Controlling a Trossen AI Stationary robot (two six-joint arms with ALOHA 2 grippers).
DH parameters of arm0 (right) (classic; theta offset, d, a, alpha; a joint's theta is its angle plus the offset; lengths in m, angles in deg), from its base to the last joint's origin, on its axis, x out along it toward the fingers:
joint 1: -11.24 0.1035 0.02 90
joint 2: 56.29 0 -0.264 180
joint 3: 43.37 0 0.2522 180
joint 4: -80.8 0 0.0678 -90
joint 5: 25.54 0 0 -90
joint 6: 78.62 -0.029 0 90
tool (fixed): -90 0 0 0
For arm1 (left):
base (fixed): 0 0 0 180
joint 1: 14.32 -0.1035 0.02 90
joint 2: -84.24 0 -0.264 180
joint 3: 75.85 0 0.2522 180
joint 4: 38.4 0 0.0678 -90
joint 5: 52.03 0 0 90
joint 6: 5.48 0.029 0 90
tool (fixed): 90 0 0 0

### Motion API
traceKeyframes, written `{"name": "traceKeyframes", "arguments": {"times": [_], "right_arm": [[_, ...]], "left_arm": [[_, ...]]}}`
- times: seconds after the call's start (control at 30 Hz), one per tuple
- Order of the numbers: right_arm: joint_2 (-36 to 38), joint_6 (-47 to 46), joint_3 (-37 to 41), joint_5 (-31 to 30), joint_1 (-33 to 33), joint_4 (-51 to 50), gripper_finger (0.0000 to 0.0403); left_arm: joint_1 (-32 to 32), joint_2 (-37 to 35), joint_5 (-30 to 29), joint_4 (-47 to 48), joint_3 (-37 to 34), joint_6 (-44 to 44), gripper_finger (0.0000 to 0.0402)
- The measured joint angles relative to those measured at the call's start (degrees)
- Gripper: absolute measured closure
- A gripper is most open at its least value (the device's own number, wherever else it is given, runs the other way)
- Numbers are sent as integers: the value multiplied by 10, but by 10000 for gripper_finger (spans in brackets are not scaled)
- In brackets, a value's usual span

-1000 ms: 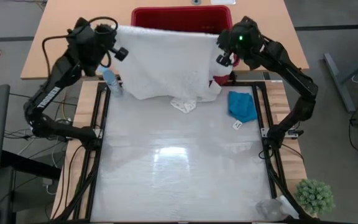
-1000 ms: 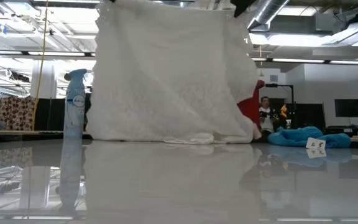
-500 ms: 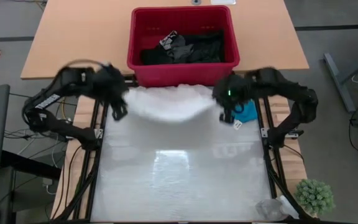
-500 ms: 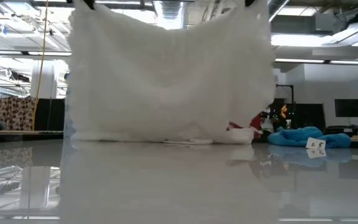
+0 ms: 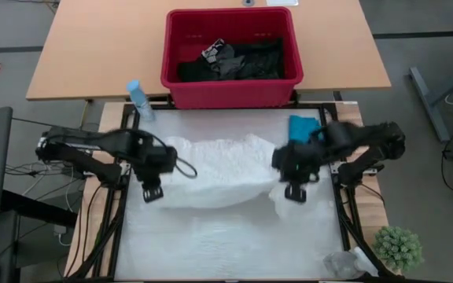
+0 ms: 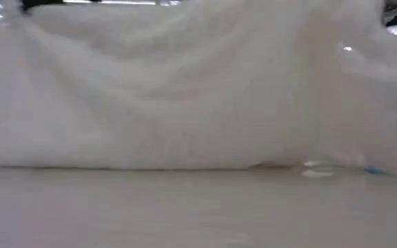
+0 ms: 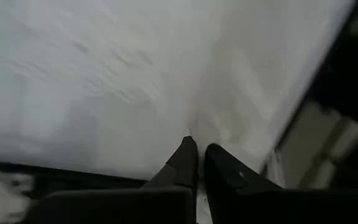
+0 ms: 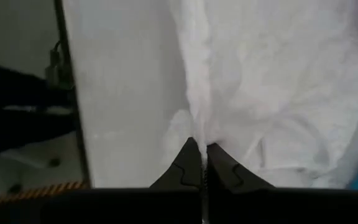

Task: Fold laundry
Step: Fold the white shirt

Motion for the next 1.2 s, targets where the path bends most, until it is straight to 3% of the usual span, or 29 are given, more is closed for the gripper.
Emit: {"name": "traceKeyframes", "arguments": {"times": [0.2,0.43,0.7,1.07,1.13,1.2], "right_arm": [[-1,-82,85,61,42,105,379],[-1,-134,153,129,49,223,370],[-2,-175,209,130,107,276,359],[-18,-290,296,129,206,321,266],[-18,-297,304,106,217,305,247],[-18,-342,310,21,224,263,234]], "left_arm": [[55,0,106,-135,-125,-31,401],[97,0,135,-284,-188,-84,401],[137,3,124,-312,-192,-85,386],[209,4,163,-321,-192,-107,272],[211,4,161,-321,-192,-106,255],[210,4,125,-316,-192,-105,244]]}}
